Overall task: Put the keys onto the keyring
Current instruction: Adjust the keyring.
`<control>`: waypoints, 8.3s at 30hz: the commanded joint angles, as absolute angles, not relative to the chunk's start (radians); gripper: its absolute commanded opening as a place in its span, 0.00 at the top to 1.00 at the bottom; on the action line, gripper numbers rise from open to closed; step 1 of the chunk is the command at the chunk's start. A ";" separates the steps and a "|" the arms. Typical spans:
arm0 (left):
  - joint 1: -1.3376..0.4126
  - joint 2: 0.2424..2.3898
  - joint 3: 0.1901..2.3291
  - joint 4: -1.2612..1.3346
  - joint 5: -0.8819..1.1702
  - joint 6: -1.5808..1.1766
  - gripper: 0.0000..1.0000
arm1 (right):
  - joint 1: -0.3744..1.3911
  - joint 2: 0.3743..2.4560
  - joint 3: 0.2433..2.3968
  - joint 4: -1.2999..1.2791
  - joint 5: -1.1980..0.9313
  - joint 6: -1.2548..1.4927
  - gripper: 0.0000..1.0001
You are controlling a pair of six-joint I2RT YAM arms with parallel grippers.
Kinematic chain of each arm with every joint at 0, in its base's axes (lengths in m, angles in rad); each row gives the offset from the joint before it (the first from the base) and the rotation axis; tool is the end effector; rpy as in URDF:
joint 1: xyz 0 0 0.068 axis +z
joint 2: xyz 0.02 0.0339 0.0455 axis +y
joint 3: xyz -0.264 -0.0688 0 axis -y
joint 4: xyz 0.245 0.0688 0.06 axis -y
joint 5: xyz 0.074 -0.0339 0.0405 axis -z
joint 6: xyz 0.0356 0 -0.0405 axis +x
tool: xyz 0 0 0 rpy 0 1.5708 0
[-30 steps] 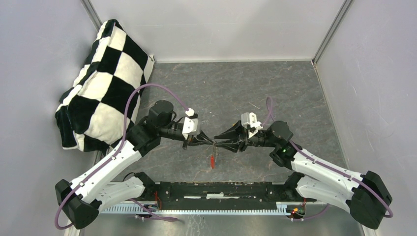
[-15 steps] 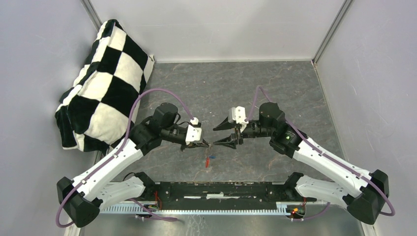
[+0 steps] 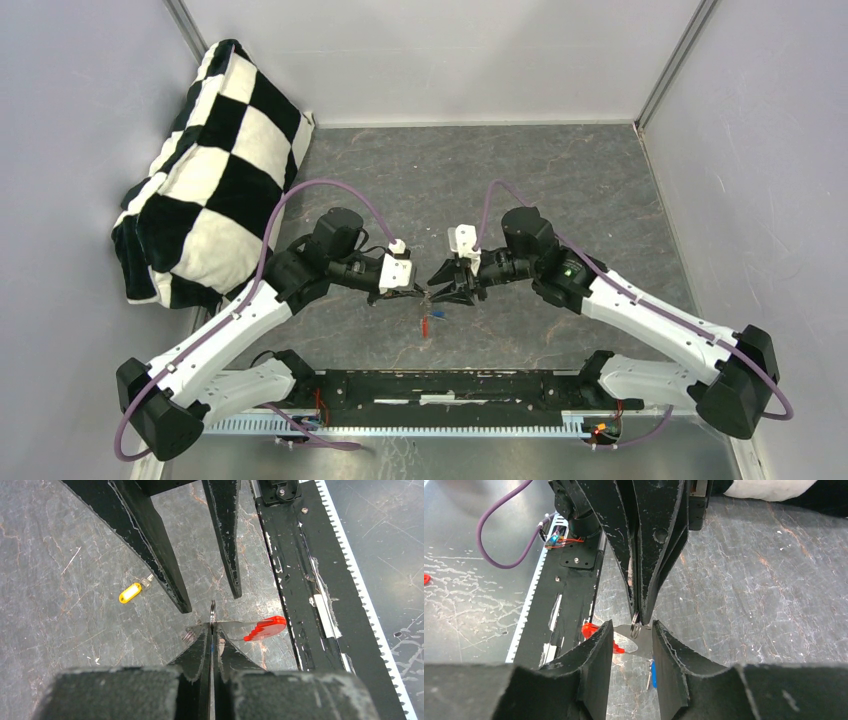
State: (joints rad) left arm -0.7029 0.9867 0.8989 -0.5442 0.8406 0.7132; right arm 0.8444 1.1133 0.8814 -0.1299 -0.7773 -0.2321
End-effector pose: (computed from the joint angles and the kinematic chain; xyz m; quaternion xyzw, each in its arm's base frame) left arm 0.1374 -0.1512 0.3143 0.6697 0.4985 -0.3618 0.4148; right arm 0.1464 0.2024 0.3173 -0.5753 0.5434 0.4558 0.4075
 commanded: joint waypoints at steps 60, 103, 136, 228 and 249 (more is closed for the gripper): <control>-0.707 0.911 1.028 -0.269 1.036 0.329 0.56 | 0.771 1.098 0.440 1.641 -0.850 0.804 1.00; -0.706 0.800 1.068 -0.272 0.899 0.388 0.39 | 0.762 1.444 1.081 1.914 -1.182 1.292 1.00; -0.707 0.650 1.020 -0.287 0.744 0.728 0.49 | 0.756 1.234 1.253 0.251 -1.386 -0.393 0.99; -0.706 0.663 0.910 -0.087 0.613 0.280 0.89 | 0.811 1.259 0.957 0.855 -1.106 0.117 0.99; -0.706 0.673 0.929 -0.154 0.583 0.292 0.98 | 0.822 1.226 0.962 0.628 -1.124 -0.044 0.99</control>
